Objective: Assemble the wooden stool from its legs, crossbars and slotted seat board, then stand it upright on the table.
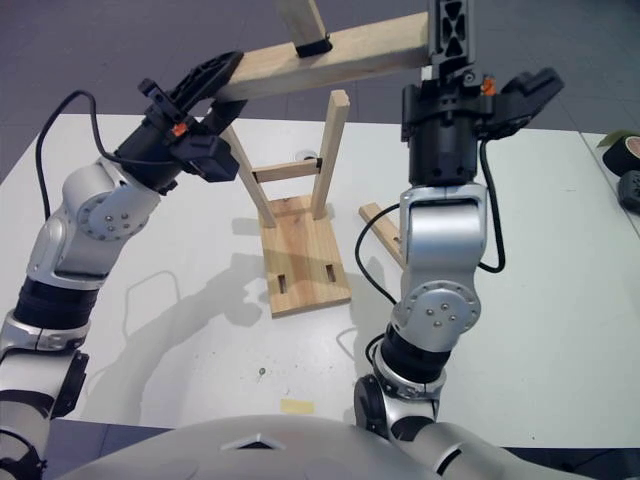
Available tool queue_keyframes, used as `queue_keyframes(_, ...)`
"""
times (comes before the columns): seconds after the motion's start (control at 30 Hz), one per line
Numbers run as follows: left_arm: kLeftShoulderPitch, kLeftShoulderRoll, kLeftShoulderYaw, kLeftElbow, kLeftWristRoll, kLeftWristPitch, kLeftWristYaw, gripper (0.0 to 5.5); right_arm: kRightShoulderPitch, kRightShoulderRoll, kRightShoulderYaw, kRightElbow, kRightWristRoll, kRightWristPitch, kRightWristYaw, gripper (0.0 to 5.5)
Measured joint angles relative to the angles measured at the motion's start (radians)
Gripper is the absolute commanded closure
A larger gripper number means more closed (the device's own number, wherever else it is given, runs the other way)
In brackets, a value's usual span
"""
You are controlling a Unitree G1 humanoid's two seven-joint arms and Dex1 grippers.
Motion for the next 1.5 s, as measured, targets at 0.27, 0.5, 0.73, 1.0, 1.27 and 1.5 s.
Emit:
queue_keyframes(0.27,0.006,-0.012,0.0,-0.005,0.013,0.009,-0.014,4.46,-0.007,0.0,0.073,-0.019,0.003,-0.012,-0.099,3.88)
queue_keyframes(0.5,0.013,-0.028,0.001,-0.01,0.04,0.028,-0.022,4.46,-0.011,-0.001,0.1,-0.004,0.023,0.001,-0.146,4.32)
queue_keyframes(0.73,0.018,-0.039,0.002,-0.016,0.05,0.023,-0.027,3.81,-0.012,-0.001,0.082,0.01,0.046,-0.039,-0.171,4.47)
queue_keyframes(1.0,-0.001,-0.028,0.069,0.021,0.028,-0.018,-0.006,2.31,-0.004,-0.11,-0.052,0.027,0.101,-0.054,-0.058,4.47)
queue_keyframes(1.27,-0.067,0.018,0.302,0.087,-0.082,0.078,0.096,0.98,0.292,-0.521,-0.243,0.065,0.305,0.236,0.253,4.48)
queue_keyframes(1.5,-0.03,0.001,0.312,0.064,-0.079,0.128,0.112,0.1,0.513,-0.558,-0.165,0.108,0.233,0.366,0.32,4.48)
